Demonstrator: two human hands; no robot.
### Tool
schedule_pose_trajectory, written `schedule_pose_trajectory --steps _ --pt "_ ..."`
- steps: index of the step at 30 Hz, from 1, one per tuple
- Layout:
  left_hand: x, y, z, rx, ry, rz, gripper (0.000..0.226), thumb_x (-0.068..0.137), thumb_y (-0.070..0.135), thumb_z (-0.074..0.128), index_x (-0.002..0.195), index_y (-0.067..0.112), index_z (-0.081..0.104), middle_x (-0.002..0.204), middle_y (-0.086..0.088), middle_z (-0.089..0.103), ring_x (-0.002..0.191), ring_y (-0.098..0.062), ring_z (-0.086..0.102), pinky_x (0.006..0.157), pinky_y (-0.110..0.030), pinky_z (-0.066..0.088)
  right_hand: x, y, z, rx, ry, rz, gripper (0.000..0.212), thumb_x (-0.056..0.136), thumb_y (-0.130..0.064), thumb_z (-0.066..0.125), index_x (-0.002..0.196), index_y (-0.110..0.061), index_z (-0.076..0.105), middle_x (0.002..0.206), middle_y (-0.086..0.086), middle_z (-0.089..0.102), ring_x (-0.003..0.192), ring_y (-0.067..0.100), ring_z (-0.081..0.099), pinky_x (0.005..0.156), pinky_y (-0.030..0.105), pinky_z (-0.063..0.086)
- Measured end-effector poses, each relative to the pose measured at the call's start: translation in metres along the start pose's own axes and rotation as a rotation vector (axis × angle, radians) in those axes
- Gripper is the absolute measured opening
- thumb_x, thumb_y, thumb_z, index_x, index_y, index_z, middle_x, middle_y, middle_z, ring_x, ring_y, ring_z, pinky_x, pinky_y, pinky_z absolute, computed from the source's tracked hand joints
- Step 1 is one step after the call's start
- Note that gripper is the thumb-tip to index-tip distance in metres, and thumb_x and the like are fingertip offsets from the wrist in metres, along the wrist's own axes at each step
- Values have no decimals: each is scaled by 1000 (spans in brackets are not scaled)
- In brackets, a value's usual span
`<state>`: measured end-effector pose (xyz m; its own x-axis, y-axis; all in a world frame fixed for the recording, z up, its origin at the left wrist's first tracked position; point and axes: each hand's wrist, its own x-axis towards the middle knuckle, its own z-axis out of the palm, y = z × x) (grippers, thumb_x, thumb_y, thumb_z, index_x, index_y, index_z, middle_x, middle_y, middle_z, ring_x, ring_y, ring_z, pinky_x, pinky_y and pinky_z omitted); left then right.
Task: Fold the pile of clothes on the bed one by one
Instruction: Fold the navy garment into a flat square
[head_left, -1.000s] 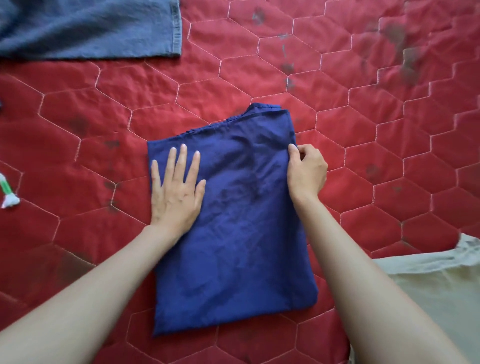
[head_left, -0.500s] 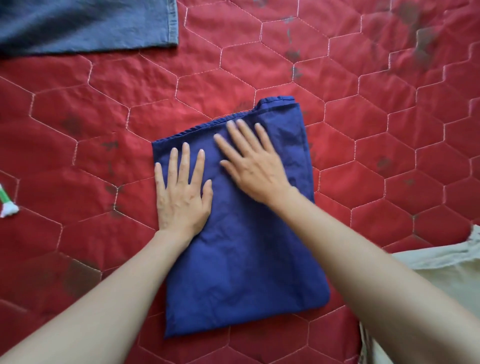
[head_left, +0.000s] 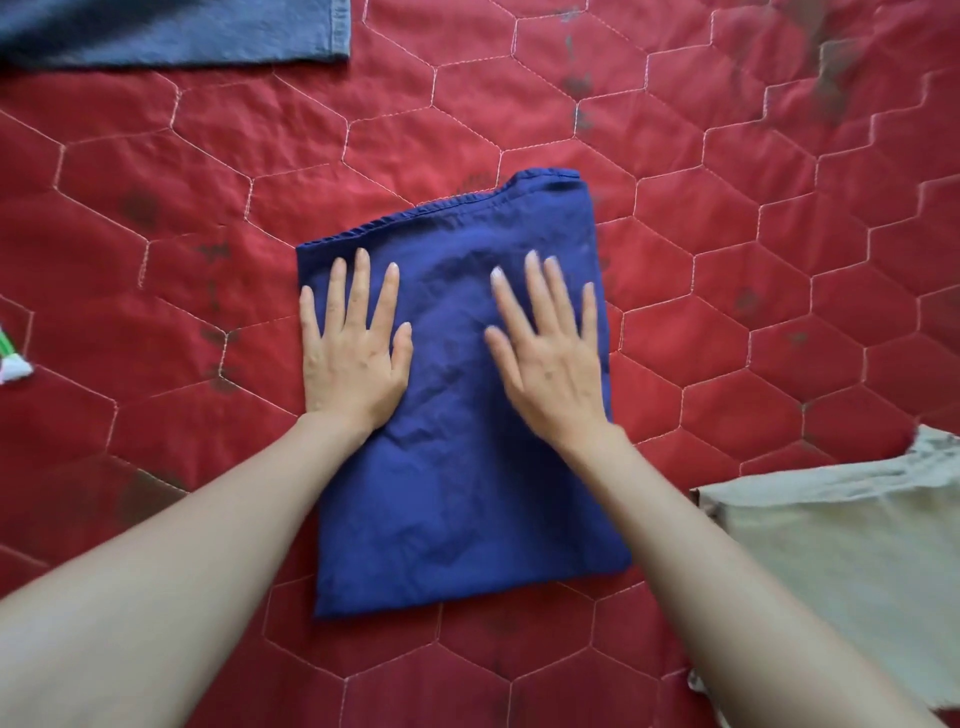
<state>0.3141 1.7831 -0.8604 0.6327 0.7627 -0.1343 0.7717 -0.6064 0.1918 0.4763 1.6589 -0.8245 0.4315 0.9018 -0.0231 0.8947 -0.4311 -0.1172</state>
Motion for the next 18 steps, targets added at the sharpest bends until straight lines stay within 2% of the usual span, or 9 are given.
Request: schedule_pose_trajectory --steps 1,3,7,9,12,16,18 --pt "0 0 0 0 0 -1 60 97 41 21 154 23 13 162 -6 5 149 -25 3 119 -51 2 -15 4 6 -56 -55 -33 52 102 -42 31 151 -24 30 159 10 21 148 25 16 119 52 10" --pt "1 -1 0 4 3 2 59 99 40 24 154 23 13 162 -6 5 149 -25 3 119 -51 2 -39 28 13 -112 -113 25 52 103 -39 33 152 -25 26 160 6 17 149 23 13 118 53 10" --pt "0 0 0 19 -7 3 59 100 38 29 154 22 12 162 -6 4 149 -24 2 119 -51 1 -59 62 4 -46 -74 397 53 103 -36 30 153 -21 23 160 11 16 149 27 10 117 56 9" --pt "1 2 -4 23 -39 -16 59 101 38 27 154 21 9 162 -6 1 149 -24 -2 119 -52 -1 -65 56 -5 5 -5 500 54 102 -37 29 153 -18 24 160 14 17 149 28 9 118 56 9" --pt "-7 15 -14 39 -42 -21 60 101 36 28 154 17 6 162 -9 -2 149 -26 -5 117 -56 -3 -78 23 -15 33 60 372 53 102 -36 31 151 -18 29 158 15 21 148 30 13 118 55 9" --pt "-75 57 -16 -1 58 88 56 98 32 28 151 15 25 160 -11 15 148 -30 11 116 -56 7 -109 -40 -2 65 26 199 50 100 -34 36 148 -19 37 157 15 26 147 30 20 117 56 14" --pt "-122 73 -7 -15 11 104 55 97 31 28 151 16 29 159 -11 19 147 -30 16 116 -56 11 -125 -54 11 82 -21 207 50 100 -35 34 148 -20 37 156 14 26 146 29 21 117 56 17"
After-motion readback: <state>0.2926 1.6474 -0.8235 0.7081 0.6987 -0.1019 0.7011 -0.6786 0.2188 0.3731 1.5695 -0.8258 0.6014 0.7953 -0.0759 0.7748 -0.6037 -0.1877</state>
